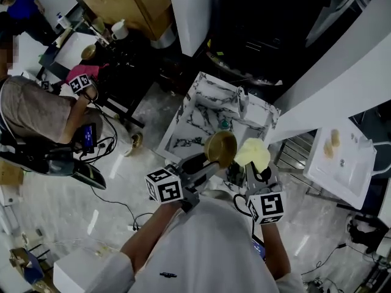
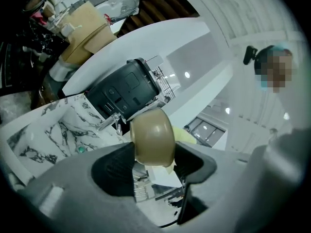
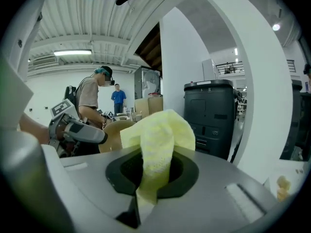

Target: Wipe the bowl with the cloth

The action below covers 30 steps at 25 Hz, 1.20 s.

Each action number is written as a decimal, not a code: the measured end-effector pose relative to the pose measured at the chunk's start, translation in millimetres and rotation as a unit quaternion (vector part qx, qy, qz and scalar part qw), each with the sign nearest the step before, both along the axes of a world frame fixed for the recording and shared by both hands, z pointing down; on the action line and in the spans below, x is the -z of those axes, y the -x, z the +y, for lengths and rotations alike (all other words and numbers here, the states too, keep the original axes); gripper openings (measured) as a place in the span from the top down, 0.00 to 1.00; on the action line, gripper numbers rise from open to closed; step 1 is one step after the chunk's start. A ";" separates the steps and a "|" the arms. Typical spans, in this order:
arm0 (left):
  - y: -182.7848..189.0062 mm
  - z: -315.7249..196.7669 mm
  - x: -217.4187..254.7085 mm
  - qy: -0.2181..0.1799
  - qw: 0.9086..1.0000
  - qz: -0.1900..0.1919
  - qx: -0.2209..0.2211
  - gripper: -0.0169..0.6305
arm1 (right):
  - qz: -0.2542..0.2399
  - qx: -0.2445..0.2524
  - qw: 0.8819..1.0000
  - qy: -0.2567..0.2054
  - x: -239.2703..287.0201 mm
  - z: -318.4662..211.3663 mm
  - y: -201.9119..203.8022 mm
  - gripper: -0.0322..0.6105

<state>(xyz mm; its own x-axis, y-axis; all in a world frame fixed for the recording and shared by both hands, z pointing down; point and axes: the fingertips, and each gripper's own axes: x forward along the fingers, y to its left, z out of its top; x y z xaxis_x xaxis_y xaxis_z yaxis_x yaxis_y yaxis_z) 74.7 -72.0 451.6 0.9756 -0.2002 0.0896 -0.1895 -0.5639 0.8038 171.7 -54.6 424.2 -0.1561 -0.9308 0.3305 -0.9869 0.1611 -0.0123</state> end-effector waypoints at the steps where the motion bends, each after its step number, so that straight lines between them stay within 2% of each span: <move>1: -2.2 -1.1 -1.0 0.007 1.000 0.010 0.001 0.57 | 0.009 0.012 1.000 0.002 1.7 -2.1 0.3 0.91; 6: -9.6 -6.0 -3.9 0.044 0.997 0.057 -0.002 0.57 | 0.059 0.072 0.995 0.025 6.7 -15.0 6.0 0.91; 11: -12.3 -6.2 -6.5 0.050 0.997 0.063 -0.002 0.57 | 0.093 0.129 0.985 0.064 -2.3 -25.4 11.2 0.91; 16: -9.5 -2.6 -9.1 0.059 0.996 0.068 -0.005 0.57 | 0.092 0.187 0.971 0.118 -15.5 -27.1 20.1 0.91; 21: -6.7 -1.3 -13.8 0.077 0.994 0.073 -0.016 0.57 | 0.111 0.254 0.944 0.179 -23.4 -29.7 28.0 0.91; 26: -9.8 1.5 -19.2 0.103 0.991 0.073 -0.040 0.57 | 0.121 0.312 0.908 0.253 -35.4 -26.5 33.5 0.91; 30: -11.6 -0.1 -17.8 0.108 0.990 0.079 -0.044 0.57 | 0.148 0.352 0.883 0.274 -39.7 -26.5 39.6 0.91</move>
<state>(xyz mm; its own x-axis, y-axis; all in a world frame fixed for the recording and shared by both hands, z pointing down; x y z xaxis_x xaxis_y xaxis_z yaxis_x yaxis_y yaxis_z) 86.3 -72.0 469.5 0.9937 -0.1062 -0.0345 -0.0091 -0.3851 0.9228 132.0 -81.1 463.8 -0.4626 -0.3250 0.8249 -0.6177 0.7856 -0.0369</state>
